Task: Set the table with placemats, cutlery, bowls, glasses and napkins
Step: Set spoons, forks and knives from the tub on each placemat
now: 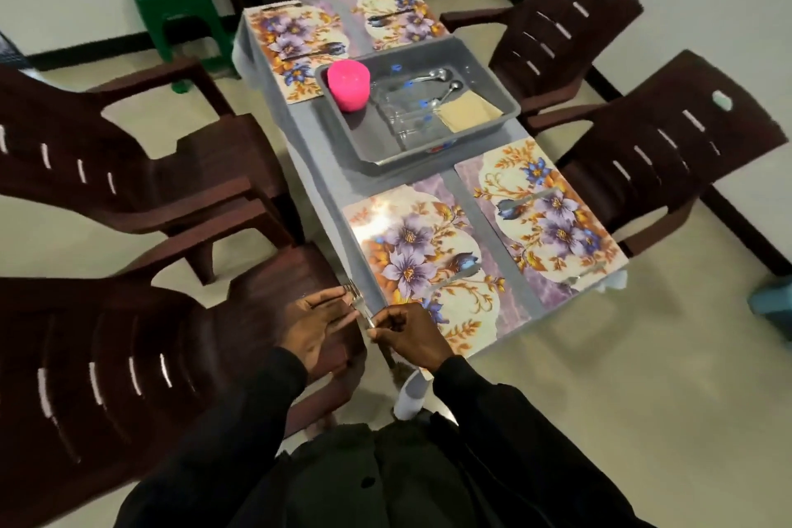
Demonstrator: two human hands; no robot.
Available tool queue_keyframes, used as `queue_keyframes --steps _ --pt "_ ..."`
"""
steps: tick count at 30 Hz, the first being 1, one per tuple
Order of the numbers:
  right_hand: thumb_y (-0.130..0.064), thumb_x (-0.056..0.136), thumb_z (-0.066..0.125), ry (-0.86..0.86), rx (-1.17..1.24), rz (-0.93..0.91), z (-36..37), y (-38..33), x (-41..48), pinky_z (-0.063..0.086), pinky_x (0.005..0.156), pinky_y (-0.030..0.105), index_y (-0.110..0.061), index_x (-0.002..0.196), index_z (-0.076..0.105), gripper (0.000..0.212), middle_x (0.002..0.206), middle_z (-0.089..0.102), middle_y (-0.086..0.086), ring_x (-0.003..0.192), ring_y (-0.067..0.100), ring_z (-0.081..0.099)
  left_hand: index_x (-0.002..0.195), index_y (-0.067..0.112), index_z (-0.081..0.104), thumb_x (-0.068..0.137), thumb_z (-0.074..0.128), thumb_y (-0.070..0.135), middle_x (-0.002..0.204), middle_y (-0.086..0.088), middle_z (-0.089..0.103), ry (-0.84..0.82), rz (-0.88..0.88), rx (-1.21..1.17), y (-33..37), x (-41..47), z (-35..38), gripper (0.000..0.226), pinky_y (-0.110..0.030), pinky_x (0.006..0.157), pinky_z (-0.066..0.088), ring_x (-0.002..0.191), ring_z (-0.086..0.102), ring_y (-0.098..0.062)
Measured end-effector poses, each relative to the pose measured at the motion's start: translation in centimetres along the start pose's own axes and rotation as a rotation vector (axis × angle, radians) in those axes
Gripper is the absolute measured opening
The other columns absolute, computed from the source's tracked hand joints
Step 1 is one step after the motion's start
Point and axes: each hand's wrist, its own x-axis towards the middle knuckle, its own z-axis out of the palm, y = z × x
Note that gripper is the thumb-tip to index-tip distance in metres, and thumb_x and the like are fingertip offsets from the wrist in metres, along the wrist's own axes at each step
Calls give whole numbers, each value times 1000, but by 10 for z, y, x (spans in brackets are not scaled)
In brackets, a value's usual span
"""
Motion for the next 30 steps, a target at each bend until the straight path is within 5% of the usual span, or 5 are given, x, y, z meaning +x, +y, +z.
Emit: queue_keyframes --steps 11,18,23,27,30 --pt "-20 93 73 88 85 36 27 -11 -5 60 81 30 -17 92 76 4 89 76 2 83 18 73 99 -1 71 92 63 -12 89 -8 80 -116 -10 114 17 7 -17 15 -30 75 64 83 78 -20" --pt "0 87 73 186 189 123 6 -15 31 58 63 25 -6 82 77 9 79 75 9 69 20 71 120 -12 65 93 65 -2 114 -26 73 -123 0 68 36 23 -30 28 -34 88 62 107 73 -35" --pt "12 85 68 352 313 270 -30 3 104 59 59 31 6 78 72 10 66 69 9 61 26 66 120 -8 65 97 61 1 115 -25 73 -32 29 59 54 41 -46 26 -37 93 60 107 73 -35" --pt "10 78 71 462 327 418 -56 25 182 62 75 48 -13 56 70 32 70 70 16 70 36 71 122 -8 64 98 60 3 116 -24 73 33 45 41 68 56 -53 26 -36 92 60 109 73 -34" --pt "3 72 77 538 262 499 -68 49 240 62 74 47 -15 50 70 30 72 72 13 74 34 73 121 -4 64 99 58 3 115 -22 74 75 34 25 74 66 -55 24 -36 93 59 110 72 -33"
